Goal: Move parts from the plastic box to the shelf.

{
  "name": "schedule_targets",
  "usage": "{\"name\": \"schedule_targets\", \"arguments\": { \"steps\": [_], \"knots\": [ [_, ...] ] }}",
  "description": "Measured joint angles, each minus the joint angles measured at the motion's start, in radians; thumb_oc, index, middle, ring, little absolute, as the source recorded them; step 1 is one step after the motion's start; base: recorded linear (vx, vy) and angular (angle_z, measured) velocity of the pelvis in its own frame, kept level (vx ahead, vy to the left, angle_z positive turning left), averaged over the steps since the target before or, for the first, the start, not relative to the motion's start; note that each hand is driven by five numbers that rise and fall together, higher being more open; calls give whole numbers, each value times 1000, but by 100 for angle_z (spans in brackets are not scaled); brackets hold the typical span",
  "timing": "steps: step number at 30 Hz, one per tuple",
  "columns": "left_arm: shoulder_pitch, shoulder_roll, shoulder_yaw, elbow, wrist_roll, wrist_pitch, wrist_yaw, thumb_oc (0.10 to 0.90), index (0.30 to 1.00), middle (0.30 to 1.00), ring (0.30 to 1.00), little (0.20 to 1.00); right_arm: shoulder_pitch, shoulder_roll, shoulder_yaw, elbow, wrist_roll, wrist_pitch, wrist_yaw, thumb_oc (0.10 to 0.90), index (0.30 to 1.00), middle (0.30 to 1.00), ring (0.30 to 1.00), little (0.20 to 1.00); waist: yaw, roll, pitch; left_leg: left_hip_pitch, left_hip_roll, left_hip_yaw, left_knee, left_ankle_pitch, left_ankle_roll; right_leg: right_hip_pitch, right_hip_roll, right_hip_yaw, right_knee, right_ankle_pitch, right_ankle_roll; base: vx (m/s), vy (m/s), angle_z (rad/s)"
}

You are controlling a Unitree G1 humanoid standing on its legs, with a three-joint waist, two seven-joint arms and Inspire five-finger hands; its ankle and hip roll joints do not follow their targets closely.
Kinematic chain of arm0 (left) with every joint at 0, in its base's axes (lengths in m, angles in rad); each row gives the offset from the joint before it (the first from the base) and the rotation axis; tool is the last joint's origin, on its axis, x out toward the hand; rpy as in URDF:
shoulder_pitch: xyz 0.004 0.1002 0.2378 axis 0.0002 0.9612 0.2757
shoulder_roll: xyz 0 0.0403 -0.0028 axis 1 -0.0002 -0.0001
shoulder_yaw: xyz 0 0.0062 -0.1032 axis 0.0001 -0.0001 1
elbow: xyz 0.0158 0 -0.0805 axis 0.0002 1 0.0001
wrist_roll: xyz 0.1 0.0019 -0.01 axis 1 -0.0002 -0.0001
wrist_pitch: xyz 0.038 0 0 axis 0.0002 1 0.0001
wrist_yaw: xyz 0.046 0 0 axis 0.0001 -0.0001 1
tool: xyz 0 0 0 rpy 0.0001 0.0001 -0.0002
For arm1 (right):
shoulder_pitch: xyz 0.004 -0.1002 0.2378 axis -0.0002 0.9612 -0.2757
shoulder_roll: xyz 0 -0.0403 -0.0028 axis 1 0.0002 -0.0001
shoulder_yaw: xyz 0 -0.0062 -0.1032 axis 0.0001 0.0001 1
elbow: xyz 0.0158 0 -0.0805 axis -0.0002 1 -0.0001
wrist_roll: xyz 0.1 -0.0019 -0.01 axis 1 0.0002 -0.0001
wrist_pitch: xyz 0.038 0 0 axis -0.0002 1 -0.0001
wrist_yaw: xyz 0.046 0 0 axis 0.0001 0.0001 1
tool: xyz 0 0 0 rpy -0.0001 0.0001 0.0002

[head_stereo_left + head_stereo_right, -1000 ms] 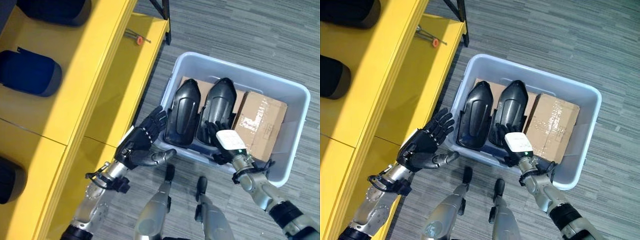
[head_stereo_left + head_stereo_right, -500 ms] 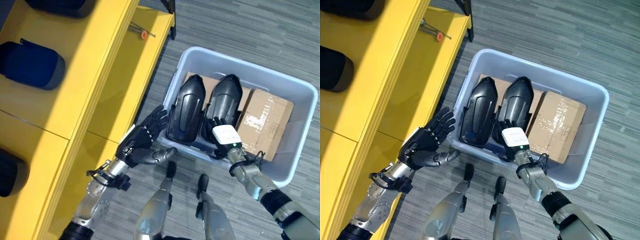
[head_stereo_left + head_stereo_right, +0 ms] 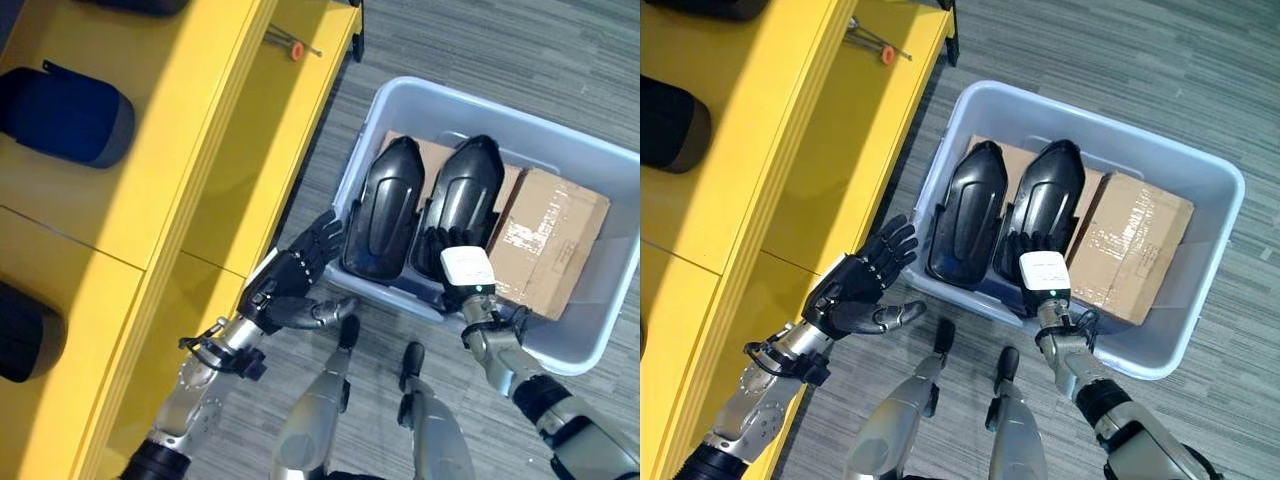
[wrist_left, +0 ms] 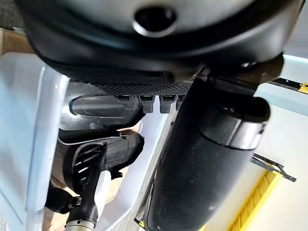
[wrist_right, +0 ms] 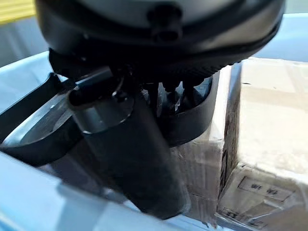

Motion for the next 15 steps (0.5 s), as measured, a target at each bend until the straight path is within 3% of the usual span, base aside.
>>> {"name": "schedule_targets", "arguments": {
  "steps": [5, 8, 11, 12, 13, 14, 15],
  "knots": [
    [-1, -1, -15, 0, 1, -1, 0, 900, 1000, 1000, 1000, 1000, -41, 23, 9, 34, 18, 52, -32, 900, 1000, 1000, 1000, 1000, 3, 29, 0, -26, -4, -2, 19, 2, -1, -50, -6, 1, 72, -27, -5, -26, -1, 2],
    [-15, -3, -44, 1, 2, -6, 0, 900, 1000, 1000, 1000, 1000, -105, 83, 21, 106, 98, 103, -83, 900, 1000, 1000, 1000, 1000, 0, 32, -2, -69, -7, 1, 46, 4, -5, -123, -16, 5, 160, -58, -16, -58, 30, 0],
    [-25, -12, -59, 1, 16, -5, 1, 900, 1000, 1000, 1000, 1000, -158, 124, 8, 161, 157, 105, -139, 900, 1000, 1000, 1000, 1000, 2, 33, -3, -110, -11, 5, 72, 4, -8, -184, -23, 12, 227, -79, -25, -34, 45, 2],
    [-31, -10, -73, 2, 23, -5, 1, 900, 1000, 1000, 1000, 1000, -178, 141, 1, 198, 157, 104, -154, 641, 638, 638, 638, 638, 3, 34, -3, -117, -13, 5, 77, 5, -9, -198, -27, 13, 249, -86, -28, -27, 54, 6],
    [-33, -11, -82, 0, 42, -5, 1, 900, 1000, 1000, 1000, 1000, -194, 147, 1, 210, 176, 105, -154, 527, 478, 478, 478, 478, 4, 35, -4, -119, -17, 4, 80, 5, -10, -211, -32, 15, 270, -96, -32, -21, 47, 9],
    [-35, -11, -93, 0, 42, -5, 1, 900, 1000, 1000, 1000, 1000, -214, 156, -1, 232, 186, 107, -154, 527, 478, 478, 478, 478, 1, 37, -5, -125, -20, 3, 87, -1, -18, -224, -36, 16, 289, -106, -38, -38, 80, 8],
    [-34, -11, -98, -2, 42, -5, 1, 900, 1000, 1000, 1000, 1000, -225, 159, -5, 234, 193, 112, -155, 400, 300, 300, 300, 300, 2, 39, -7, -133, -20, 2, 92, -4, -13, -235, -37, 16, 302, -111, -44, -29, 68, 5]
  ]
}}
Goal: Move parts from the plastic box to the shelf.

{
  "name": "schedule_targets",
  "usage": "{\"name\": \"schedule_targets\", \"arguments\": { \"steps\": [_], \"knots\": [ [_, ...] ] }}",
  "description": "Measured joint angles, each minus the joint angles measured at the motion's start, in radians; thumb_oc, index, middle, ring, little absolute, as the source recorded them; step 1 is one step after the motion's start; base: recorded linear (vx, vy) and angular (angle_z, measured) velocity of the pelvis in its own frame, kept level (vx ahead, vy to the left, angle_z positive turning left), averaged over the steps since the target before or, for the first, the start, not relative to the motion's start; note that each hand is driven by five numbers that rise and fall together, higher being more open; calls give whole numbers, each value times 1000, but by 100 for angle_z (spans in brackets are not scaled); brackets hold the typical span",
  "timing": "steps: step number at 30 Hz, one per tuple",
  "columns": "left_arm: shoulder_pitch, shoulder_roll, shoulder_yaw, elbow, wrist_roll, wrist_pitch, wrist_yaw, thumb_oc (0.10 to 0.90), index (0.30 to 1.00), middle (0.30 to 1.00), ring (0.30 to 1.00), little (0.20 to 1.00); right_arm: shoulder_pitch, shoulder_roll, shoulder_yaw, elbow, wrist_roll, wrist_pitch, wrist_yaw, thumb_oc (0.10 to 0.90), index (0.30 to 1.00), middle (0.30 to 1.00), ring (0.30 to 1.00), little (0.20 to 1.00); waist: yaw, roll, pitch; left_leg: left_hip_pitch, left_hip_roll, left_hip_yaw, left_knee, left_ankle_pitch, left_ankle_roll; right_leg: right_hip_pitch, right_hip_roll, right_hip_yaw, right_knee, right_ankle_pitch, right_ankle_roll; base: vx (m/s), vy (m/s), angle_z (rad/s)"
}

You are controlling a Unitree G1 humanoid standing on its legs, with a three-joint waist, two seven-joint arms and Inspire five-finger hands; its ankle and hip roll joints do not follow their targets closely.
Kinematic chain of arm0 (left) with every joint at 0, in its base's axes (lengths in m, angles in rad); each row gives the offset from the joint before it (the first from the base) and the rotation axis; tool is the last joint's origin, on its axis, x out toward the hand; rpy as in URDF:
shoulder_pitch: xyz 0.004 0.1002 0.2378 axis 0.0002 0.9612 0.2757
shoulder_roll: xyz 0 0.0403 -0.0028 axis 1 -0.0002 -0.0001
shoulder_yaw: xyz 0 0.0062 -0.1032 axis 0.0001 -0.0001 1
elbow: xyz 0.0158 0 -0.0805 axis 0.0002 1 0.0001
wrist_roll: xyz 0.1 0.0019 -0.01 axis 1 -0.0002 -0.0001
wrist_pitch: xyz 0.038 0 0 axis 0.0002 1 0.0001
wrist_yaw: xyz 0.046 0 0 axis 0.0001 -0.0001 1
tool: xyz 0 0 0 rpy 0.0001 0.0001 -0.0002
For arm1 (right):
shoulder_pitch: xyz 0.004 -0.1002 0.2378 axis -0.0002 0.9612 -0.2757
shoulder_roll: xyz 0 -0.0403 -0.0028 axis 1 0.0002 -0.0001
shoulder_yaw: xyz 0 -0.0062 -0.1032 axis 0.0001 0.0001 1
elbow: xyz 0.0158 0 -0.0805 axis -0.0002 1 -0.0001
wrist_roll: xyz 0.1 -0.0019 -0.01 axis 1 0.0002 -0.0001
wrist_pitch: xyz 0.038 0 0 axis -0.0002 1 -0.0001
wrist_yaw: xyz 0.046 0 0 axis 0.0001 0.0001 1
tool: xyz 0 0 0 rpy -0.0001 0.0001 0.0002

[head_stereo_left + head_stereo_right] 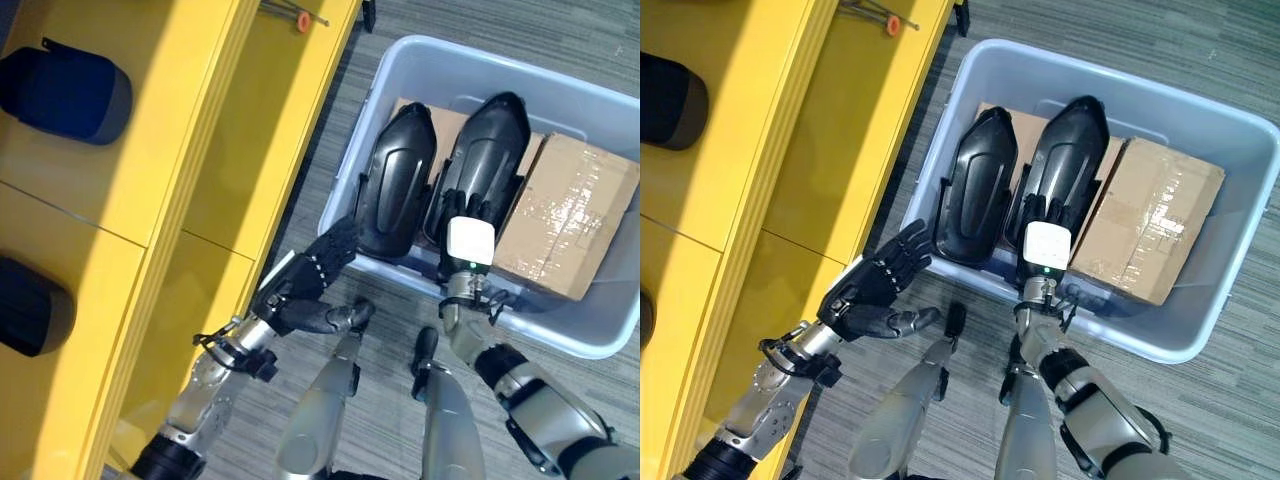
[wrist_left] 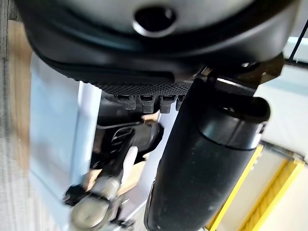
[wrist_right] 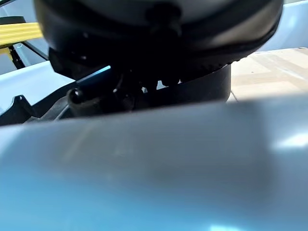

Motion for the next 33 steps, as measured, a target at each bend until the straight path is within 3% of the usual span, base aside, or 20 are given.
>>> {"name": "schedule_targets", "arguments": {
  "steps": [4, 6, 14, 24, 28, 33],
  "knots": [
    [11, -5, -21, 1, 1, -1, 5, 900, 1000, 1000, 1000, 1000, -36, -18, 0, -1, -1, 21, -32, 400, 300, 300, 300, 300, -1, 13, -8, -21, 1, 21, 14, 2, 0, -38, -6, 12, 47, -9, -5, -37, 67, 1],
    [18, -11, -37, 0, 1, -2, 5, 900, 1000, 1000, 1000, 1000, -47, -41, 6, -1, -9, 35, -34, 400, 300, 300, 300, 300, -1, 36, -23, -37, 2, 25, 19, 2, 1, -54, -6, 12, 55, -8, -6, -49, 66, 1],
    [45, -10, -48, -8, -2, -19, -1, 900, 1000, 1000, 1000, 1000, -24, -67, 14, 33, -150, 64, -30, 400, 300, 300, 300, 300, 0, 83, -55, -43, 3, 43, 37, 6, 4, -66, -11, 21, 83, -8, -7, -36, 17, 1],
    [68, -7, 9, -26, -5, -21, -41, 900, 1000, 1000, 1000, 1000, 46, -164, 24, 74, -198, -102, 26, 400, 300, 300, 300, 300, 0, 84, -57, 94, 28, 23, -1, 19, 5, 103, 16, -11, 0, 8, -4, -16, -109, 3],
    [73, -2, 25, -26, -5, -21, -66, 900, 1000, 1000, 1000, 1000, 81, -217, 36, 21, -130, -192, 40, 400, 300, 300, 300, 300, 1, 63, -57, 158, 58, 20, -41, 25, -2, 186, 50, -21, -86, 42, 0, 38, -126, -8],
    [78, 2, 65, -33, -4, -16, -65, 900, 1000, 1000, 1000, 1000, 177, -290, 29, -335, -72, -173, 93, 400, 300, 300, 300, 300, -28, -26, -64, 242, 89, 39, -92, 30, -3, 292, 86, -11, -202, 90, -10, 86, -63, -17]
  ]
}}
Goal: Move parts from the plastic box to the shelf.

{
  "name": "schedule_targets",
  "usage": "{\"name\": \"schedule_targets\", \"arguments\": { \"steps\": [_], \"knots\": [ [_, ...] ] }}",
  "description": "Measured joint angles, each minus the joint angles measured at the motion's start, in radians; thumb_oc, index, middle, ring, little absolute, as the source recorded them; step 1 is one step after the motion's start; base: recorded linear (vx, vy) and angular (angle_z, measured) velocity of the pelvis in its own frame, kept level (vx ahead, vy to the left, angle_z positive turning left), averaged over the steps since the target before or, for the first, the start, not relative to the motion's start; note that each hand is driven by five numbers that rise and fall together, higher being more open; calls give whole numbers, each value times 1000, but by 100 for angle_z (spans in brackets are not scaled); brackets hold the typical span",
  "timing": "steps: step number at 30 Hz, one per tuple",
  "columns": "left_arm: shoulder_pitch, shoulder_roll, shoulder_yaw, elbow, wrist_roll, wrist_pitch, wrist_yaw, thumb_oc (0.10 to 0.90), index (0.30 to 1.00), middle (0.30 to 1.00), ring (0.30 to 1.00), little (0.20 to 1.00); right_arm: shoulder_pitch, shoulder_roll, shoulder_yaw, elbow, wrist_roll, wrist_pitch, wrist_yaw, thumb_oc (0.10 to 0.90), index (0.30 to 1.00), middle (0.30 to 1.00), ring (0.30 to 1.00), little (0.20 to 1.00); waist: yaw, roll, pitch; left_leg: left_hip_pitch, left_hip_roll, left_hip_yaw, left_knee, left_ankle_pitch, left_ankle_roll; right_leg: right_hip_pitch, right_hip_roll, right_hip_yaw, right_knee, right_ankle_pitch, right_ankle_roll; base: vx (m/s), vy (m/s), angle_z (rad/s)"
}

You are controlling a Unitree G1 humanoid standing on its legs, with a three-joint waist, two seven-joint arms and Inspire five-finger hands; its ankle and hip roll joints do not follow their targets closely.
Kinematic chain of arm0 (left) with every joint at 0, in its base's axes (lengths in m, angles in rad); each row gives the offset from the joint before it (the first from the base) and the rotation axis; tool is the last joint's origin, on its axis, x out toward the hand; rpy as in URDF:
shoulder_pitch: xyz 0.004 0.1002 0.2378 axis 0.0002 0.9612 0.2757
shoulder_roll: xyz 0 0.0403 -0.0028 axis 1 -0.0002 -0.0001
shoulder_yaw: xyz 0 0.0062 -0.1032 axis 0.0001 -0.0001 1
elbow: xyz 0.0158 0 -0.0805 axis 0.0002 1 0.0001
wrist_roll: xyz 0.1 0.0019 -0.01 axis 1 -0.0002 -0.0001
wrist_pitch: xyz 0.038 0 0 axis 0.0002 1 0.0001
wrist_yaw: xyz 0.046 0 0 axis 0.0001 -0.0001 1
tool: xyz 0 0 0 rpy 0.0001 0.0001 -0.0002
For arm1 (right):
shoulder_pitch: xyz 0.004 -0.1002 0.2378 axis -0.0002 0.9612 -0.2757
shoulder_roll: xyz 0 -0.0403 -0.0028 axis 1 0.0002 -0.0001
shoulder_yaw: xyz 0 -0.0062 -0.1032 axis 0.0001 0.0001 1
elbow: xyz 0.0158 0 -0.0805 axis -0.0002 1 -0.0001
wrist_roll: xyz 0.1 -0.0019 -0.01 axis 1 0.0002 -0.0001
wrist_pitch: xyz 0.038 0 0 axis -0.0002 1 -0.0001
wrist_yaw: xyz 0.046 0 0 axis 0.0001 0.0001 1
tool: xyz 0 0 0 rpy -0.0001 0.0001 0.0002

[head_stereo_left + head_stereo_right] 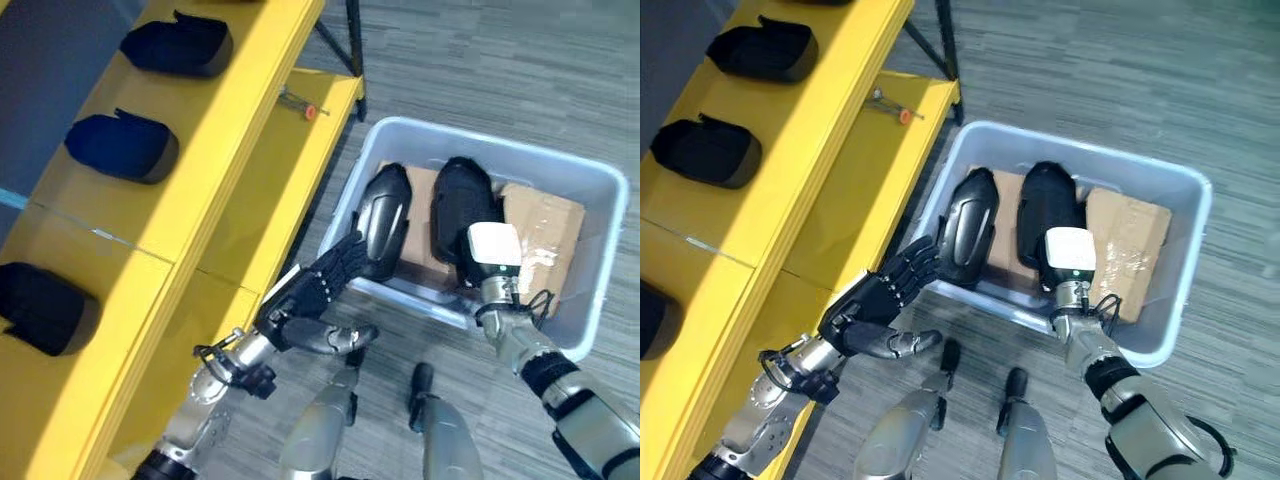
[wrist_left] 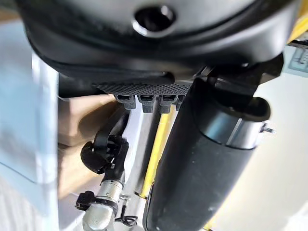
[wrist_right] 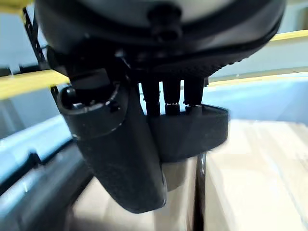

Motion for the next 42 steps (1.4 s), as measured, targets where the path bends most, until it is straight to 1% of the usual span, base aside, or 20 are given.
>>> {"name": "schedule_targets", "arguments": {
  "steps": [1, 2, 4, 6, 8, 9, 13, 17, 20, 22, 23, 28, 33, 36, 37, 38, 39, 40, 41, 42],
  "knots": [
    [5, 0, 10, -2, 0, 0, 0, 900, 1000, 1000, 1000, 1000, 20, 1, -29, -50, -6, 0, -6, 400, 300, 300, 300, 300, -1, -11, -5, 12, 3, 6, -7, 1, -2, 16, 5, 6, -19, 8, 3, 113, -31, -23],
    [6, 0, 22, -5, 0, 1, 1, 900, 1000, 1000, 1000, 1000, 25, -7, -58, -106, -19, -2, -15, 400, 300, 300, 300, 300, -15, -21, -8, 44, 6, 13, -20, -4, -2, 55, 8, 9, -54, 18, 3, 88, -17, -15],
    [14, 1, 37, -19, -2, 2, 1, 900, 1000, 1000, 1000, 1000, 33, -30, -96, -172, -36, 9, -8, 400, 300, 300, 300, 300, -25, -27, -14, 77, 4, 19, -41, -6, 2, 95, 8, 18, -93, 32, 10, 63, -17, -9],
    [15, 5, 45, -25, -2, 3, 1, 900, 1000, 1000, 1000, 1000, 51, -45, -116, -201, -40, 0, 5, 400, 300, 300, 300, 300, -27, -42, -25, 85, 3, 29, -43, -10, 5, 109, 8, 26, -117, 39, 13, 70, -25, -11],
    [12, 7, 47, -29, -2, 14, 1, 900, 1000, 1000, 1000, 1000, 92, -62, -143, -253, -48, -14, 26, 400, 300, 300, 300, 300, -27, -46, -27, 105, 1, 37, -57, -11, 6, 131, 6, 32, -140, 45, 17, 68, -14, -9],
    [13, 10, 48, -30, -2, 18, 1, 900, 1000, 1000, 1000, 1000, 107, -61, -152, -263, -49, -28, 29, 400, 300, 300, 300, 300, -36, -49, -29, 120, 0, 41, -66, -12, 7, 151, 6, 34, -164, 53, 18, 81, -12, -8],
    [20, 10, 54, -44, -2, 26, 1, 900, 1000, 1000, 1000, 1000, 202, -61, -232, -363, -66, -54, 39, 400, 300, 300, 300, 300, -43, -50, -30, 155, 0, 43, -87, -15, 10, 201, 7, 35, -215, 68, 20, 13, -2, -1],
    [50, 9, 82, -73, -1, 40, 2, 900, 1000, 1000, 1000, 1000, 291, -61, -300, -501, -65, -89, 49, 400, 300, 300, 300, 300, -64, -55, -34, 181, 1, 49, -91, -20, 8, 236, 9, 39, -246, 76, 20, -3, -8, -3],
    [80, 7, 117, -87, -1, 43, 10, 900, 1000, 1000, 1000, 1000, 391, -55, -349, -610, -62, -141, 62, 400, 300, 300, 300, 300, -85, -64, -67, 182, 4, 55, -91, -26, 6, 242, 13, 46, -265, 83, 19, -62, -66, -11],
    [88, -4, 123, -90, -2, 43, 27, 900, 1000, 1000, 1000, 1000, 457, -44, -355, -626, -60, -173, 85, 400, 300, 300, 300, 300, -91, -72, -110, 183, 7, 68, -91, -30, 5, 246, 16, 59, -282, 93, 18, -136, -140, -17],
    [91, -12, 124, -94, -1, 43, 27, 900, 1000, 1000, 1000, 1000, 473, -40, -348, -626, -52, -175, 98, 400, 300, 300, 300, 300, -108, -72, -115, 188, 10, 68, -91, -28, 4, 254, 18, 59, -287, 96, 18, -182, -214, -3],
    [154, -22, 144, -98, 1, 42, 67, 900, 1000, 1000, 1000, 1000, 542, -30, -307, -637, -4, -211, 149, 400, 300, 300, 300, 300, -110, -77, -137, 198, 30, 62, -91, -28, -14, 262, 41, 62, -290, 100, 3, -132, -174, -2],
    [194, -23, 152, -94, -4, 40, 93, 900, 1000, 1000, 1000, 1000, 544, -40, -299, -637, -4, -225, 151, 400, 300, 300, 300, 300, -104, -69, -142, 181, 48, 25, -89, -19, -37, 262, 62, 32, -283, 95, -7, -106, -116, 18],
    [225, -37, 160, -94, -12, 32, 94, 900, 1000, 1000, 1000, 1000, 543, -43, -299, -637, -4, -227, 157, 400, 300, 300, 300, 300, -79, -53, -151, 168, 59, 18, -89, -25, -43, 261, 75, 18, -279, 93, -20, -94, -33, 20],
    [232, -51, 160, -94, -31, 20, 87, 900, 1000, 1000, 1000, 1000, 560, -52, -300, -650, -4, -227, 157, 400, 300, 300, 300, 300, -81, -39, -158, 158, 65, 32, -86, -31, -42, 260, 71, -10, -269, 87, -29, -135, 66, 55],
    [226, -49, 160, -93, -41, 14, 68, 900, 1000, 1000, 1000, 1000, 574, -60, -302, -653, -4, -233, 157, 400, 300, 300, 300, 300, -84, -37, -160, 153, 75, 83, -85, -65, -41, 261, 59, -44, -265, 90, -38, -124, 101, 77],
    [214, -42, 158, -93, -41, 11, 50, 900, 1000, 1000, 1000, 1000, 588, -67, -313, -653, -4, -239, 157, 400, 300, 300, 300, 300, -87, -45, -159, 149, 77, 147, -66, -105, -39, 259, 29, -72, -266, 89, -44, -47, 118, 70],
    [207, -40, 154, -93, -41, 3, 42, 900, 1000, 1000, 1000, 1000, 598, -69, -321, -652, -3, -238, 157, 400, 300, 300, 300, 300, -88, -51, -159, 136, 81, 175, -17, -113, -21, 257, 2, -83, -265, 87, -45, -40, 196, 47],
    [207, -42, 151, -93, -41, -6, 42, 900, 1000, 1000, 1000, 1000, 601, -70, -323, -651, -3, -238, 157, 400, 300, 300, 300, 300, -85, -51, -159, 144, 88, 173, 15, -118, -25, 255, -18, -80, -261, 84, -42, -41, 325, 44],
    [193, -49, 139, -92, -30, -7, 77, 900, 1000, 1000, 1000, 1000, 606, -63, -333, -652, -1, -237, 156, 400, 300, 300, 300, 300, -112, -64, -155, 168, 114, 176, 88, -150, -55, 262, -64, -102, -253, 89, -33, -37, 378, 36]
  ]
}}
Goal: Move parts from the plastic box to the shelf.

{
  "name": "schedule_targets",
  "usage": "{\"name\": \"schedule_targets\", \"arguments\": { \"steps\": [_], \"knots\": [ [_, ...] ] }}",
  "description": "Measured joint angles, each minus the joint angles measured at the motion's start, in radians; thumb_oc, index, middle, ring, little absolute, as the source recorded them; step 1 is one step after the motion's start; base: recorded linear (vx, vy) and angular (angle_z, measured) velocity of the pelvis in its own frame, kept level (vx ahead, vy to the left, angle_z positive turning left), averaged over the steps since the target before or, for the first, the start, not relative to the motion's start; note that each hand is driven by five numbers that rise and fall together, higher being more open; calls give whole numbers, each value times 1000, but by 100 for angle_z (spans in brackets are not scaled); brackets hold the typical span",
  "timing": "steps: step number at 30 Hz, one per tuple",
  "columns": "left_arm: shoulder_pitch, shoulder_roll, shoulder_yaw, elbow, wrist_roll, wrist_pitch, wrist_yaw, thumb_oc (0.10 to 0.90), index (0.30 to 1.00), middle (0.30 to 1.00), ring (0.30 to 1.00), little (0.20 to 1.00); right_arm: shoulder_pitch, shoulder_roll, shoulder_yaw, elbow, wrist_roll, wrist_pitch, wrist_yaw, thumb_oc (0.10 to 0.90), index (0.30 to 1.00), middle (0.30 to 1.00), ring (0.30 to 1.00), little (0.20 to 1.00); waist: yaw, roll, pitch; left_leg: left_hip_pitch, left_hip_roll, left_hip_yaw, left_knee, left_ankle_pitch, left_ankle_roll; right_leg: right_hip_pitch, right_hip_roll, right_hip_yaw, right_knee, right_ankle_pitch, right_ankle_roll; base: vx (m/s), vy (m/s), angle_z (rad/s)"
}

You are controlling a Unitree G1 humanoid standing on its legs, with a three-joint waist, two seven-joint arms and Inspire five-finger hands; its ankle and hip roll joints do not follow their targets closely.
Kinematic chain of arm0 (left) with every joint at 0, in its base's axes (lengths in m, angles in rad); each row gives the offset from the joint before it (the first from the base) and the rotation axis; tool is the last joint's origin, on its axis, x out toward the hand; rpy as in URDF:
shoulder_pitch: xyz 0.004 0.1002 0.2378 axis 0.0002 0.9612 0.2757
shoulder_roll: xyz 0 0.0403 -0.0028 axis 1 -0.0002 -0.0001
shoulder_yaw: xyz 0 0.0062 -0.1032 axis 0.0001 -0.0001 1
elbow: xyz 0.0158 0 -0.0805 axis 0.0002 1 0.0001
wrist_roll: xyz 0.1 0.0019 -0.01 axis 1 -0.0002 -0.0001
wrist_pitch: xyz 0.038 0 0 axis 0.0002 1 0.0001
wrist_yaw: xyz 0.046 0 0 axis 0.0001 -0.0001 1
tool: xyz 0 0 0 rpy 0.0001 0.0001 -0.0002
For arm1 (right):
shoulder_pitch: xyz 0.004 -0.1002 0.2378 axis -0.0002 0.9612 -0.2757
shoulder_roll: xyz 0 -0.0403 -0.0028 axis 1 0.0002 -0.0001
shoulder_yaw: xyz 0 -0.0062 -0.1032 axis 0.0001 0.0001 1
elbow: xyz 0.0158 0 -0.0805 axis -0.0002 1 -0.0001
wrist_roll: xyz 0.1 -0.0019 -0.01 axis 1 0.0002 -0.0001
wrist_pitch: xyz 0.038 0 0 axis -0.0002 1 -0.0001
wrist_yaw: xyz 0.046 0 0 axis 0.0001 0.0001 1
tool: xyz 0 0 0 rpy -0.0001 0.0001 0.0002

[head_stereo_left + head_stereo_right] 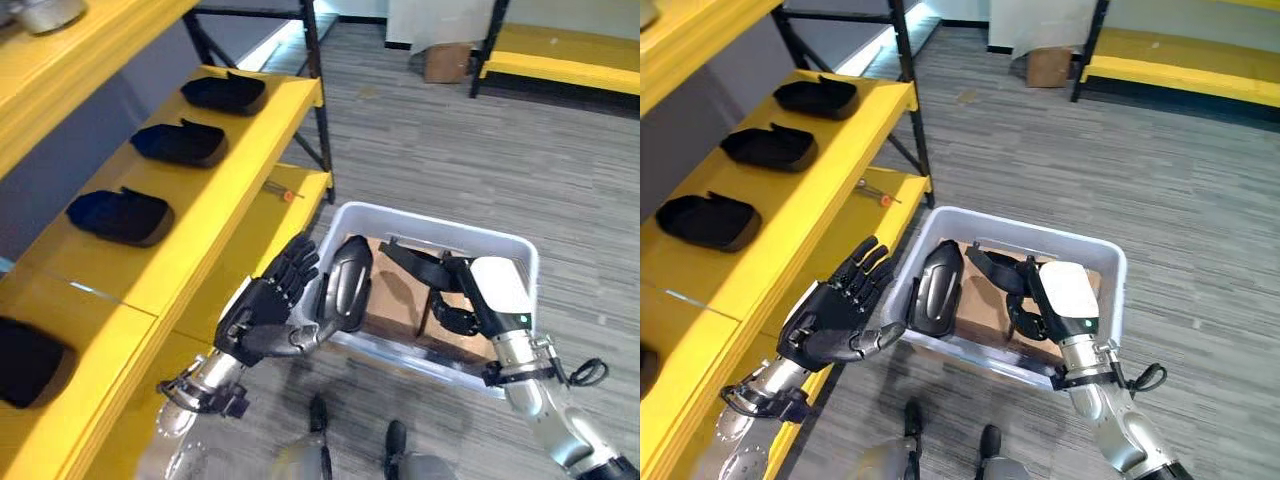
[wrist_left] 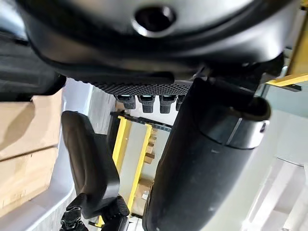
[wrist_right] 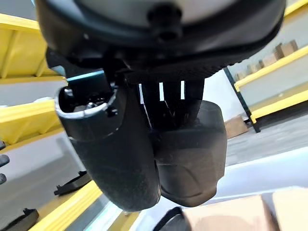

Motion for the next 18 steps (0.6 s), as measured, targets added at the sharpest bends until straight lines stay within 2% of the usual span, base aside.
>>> {"name": "schedule_targets", "arguments": {
  "steps": [1, 2, 3, 4, 5, 6, 7, 8, 9, 10, 11, 12, 15, 16, 18],
  "knots": [
    [-9, -2, -3, 0, 2, 0, 15, 900, 1000, 1000, 1000, 1000, 5, 1, -5, -2, 7, 0, 0, 400, 300, 300, 300, 300, -12, -2, -2, 16, 14, 14, 13, -5, -7, 0, -20, -9, 8, -3, 4, -30, 518, 74],
    [-51, 0, -3, 5, 1, -3, 20, 900, 1000, 1000, 1000, 1000, 34, -4, -42, -4, 16, -1, -7, 400, 300, 300, 300, 300, -59, 3, -8, 70, 61, 53, 10, 5, -19, 1, -55, -23, 44, -21, 41, -13, 421, 63],
    [-66, -5, -4, 9, -7, -5, 9, 900, 1000, 1000, 1000, 1000, 43, -9, -59, 0, 17, -1, -8, 400, 300, 300, 300, 300, -71, 13, -13, 86, 75, 56, -3, 11, -19, -3, -70, -27, 62, -25, 61, -1, 422, 62],
    [-70, -5, -5, 6, -11, -5, 7, 900, 1000, 1000, 1000, 1000, 47, -12, -68, 3, 23, 7, -10, 400, 300, 300, 300, 300, -86, 25, -21, 101, 81, 52, -32, 57, 3, -12, -72, -26, 82, -34, 76, 10, 269, 23],
    [-76, -5, -5, 7, -11, -8, 5, 900, 1000, 1000, 1000, 1000, 49, -9, -75, 7, 31, 10, -13, 400, 300, 300, 300, 300, -88, 30, -27, 112, 77, 46, -49, 35, -15, -28, -71, -17, 102, -41, 95, 10, 305, 9],
    [-84, 0, -3, 8, -11, -17, 7, 900, 1000, 1000, 1000, 1000, 49, 13, -80, 15, 36, 10, -26, 400, 300, 300, 300, 300, -86, 17, -32, 117, 57, 39, -63, 13, -28, -45, -89, 10, 109, -32, 109, 10, 252, 4],
    [-87, 4, -1, 12, -10, -17, 11, 900, 1000, 1000, 1000, 1000, 52, 32, -78, 17, 36, 10, -35, 400, 300, 300, 300, 300, -85, -5, -41, 113, 22, 36, -80, 9, -24, -58, -117, 39, 107, -24, 118, 6, 362, 16],
    [-87, 6, -1, 16, -8, -17, 13, 900, 1000, 1000, 1000, 1000, 52, 41, -77, 17, 36, 9, -35, 400, 300, 300, 300, 300, -85, -16, -47, 115, -5, 36, -98, 5, -19, -57, -140, 54, 100, -16, 123, -7, 402, 35],
    [-85, 12, -1, 16, -8, -17, 14, 900, 1000, 1000, 1000, 1000, 53, 51, -79, 17, 36, 8, -37, 400, 300, 300, 300, 300, -80, -26, -53, 116, -31, 33, -109, -4, -15, -52, -165, 64, 88, 5, 145, -17, 480, 33],
    [-79, 22, -1, 17, -8, -17, 14, 900, 1000, 1000, 1000, 1000, 53, 59, -79, 14, 37, 8, -38, 400, 300, 300, 300, 300, -65, -35, -60, 113, -54, 30, -111, -5, -13, -45, -186, 69, 76, 19, 154, -26, 501, 33],
    [-68, 47, -3, 17, -8, -17, 6, 900, 1000, 1000, 1000, 1000, 53, 64, -77, 3, 36, 7, -40, 400, 300, 300, 300, 300, -50, -37, -63, 112, -79, 23, -114, -13, 2, -26, -208, 68, 54, 41, 143, -15, 366, 20],
    [-58, 63, 0, 15, -9, -17, -5, 900, 1000, 1000, 1000, 1000, 52, 72, -75, 2, 34, 5, -47, 400, 300, 300, 300, 300, -36, -38, -73, 114, -89, 22, -120, -14, 9, -21, -215, 68, 42, 56, 130, -13, 387, 18],
    [-25, 99, 8, 2, -8, -17, -20, 900, 1000, 1000, 1000, 1000, 50, 114, -69, 2, 33, 3, -77, 400, 300, 300, 300, 300, -2, -64, -104, 101, -107, 13, -117, -7, 18, -10, -225, 72, 16, 61, 124, -14, 307, 16],
    [-26, 102, 4, 2, -2, -15, -27, 900, 1000, 1000, 1000, 1000, 47, 135, -66, 1, 33, 10, -97, 400, 300, 300, 300, 300, 2, -80, -114, 87, -112, 6, -111, -8, 20, -2, -231, 64, -1, 59, 124, -10, 199, 21],
    [-34, 114, -24, -3, 36, -16, -33, 900, 1000, 1000, 1000, 1000, 32, 160, -65, -2, 33, 15, -138, 400, 300, 300, 300, 300, 2, -97, -128, 65, -113, -9, -103, 0, 21, -3, -233, 49, -12, 61, 125, -24, 225, 23]
  ]
}}
